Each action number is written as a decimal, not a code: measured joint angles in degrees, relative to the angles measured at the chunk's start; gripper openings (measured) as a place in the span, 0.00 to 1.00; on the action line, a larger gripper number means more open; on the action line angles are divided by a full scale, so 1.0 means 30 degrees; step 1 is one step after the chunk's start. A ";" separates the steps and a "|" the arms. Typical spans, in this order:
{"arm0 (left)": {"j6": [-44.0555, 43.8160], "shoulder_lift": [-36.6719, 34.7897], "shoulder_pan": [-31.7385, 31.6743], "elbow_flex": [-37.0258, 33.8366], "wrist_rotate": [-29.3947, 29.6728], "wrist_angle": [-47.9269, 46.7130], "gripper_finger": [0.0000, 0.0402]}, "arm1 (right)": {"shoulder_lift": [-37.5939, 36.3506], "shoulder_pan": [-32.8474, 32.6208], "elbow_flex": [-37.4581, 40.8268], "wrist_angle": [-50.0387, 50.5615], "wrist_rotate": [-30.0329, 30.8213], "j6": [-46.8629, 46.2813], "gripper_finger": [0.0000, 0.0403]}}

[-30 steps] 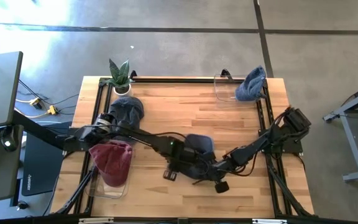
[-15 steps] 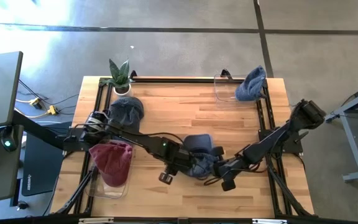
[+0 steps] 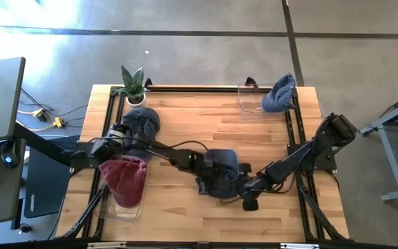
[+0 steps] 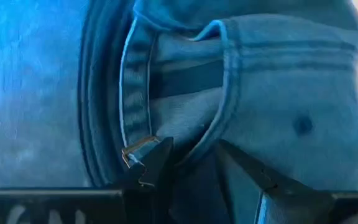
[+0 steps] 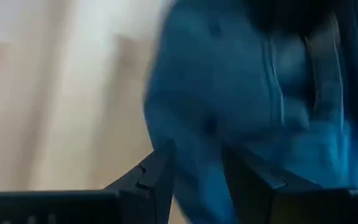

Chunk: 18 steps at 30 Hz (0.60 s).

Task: Pick & Place hat
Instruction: Put the top dark blue cap into the top transparent bin

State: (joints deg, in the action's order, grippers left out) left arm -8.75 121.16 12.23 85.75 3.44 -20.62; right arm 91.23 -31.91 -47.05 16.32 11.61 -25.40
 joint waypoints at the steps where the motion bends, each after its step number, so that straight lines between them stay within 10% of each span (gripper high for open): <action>1: -0.0454 0.0008 -0.0152 -0.0005 0.0234 -0.0310 0.28 | 0.0020 0.0179 0.0000 0.0606 -0.0007 -0.0559 0.32; 18: -0.0072 -0.2264 0.1104 0.0012 0.4047 -0.1750 0.29 | -0.1874 0.0049 -0.0007 0.3669 0.0027 -0.1620 0.32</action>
State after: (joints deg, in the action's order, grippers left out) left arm -8.97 114.37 15.54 85.78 15.59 -25.87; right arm 85.61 -31.77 -47.07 27.33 11.69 -30.26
